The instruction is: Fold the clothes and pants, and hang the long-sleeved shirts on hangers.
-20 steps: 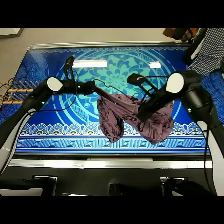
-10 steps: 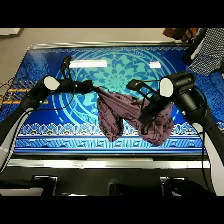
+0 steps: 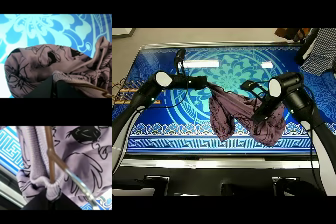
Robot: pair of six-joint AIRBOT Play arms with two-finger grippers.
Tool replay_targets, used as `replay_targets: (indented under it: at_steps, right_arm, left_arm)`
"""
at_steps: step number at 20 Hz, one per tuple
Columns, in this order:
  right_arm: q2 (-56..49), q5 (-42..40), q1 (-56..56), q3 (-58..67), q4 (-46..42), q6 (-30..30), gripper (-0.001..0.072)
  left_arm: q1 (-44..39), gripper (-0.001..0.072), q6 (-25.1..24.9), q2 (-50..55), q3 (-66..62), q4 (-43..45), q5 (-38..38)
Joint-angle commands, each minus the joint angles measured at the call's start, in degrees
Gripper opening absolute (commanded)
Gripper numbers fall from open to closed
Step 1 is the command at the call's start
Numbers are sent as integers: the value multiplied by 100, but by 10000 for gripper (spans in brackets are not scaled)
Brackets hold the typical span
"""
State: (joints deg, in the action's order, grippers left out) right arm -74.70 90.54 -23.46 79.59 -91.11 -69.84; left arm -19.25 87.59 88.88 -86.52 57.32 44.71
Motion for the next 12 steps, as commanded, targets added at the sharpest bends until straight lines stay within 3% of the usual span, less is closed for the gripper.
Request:
replay_targets:
  at_steps: [1, 8, 12]
  right_arm:
    - [-181, -260, -7, -2, -4, -151, 33]
    - [-256, -39, -7, 66, -529, -809, 33]
    - [-256, 162, -7, 293, -564, -1137, 33]
  left_arm:
    - [-195, 21, 323, -4, -400, 385, 306]
    - [-745, 20, 1443, -4, -1436, 1895, 1386]
    - [-1143, 20, 1891, -4, -1996, 2061, 1853]
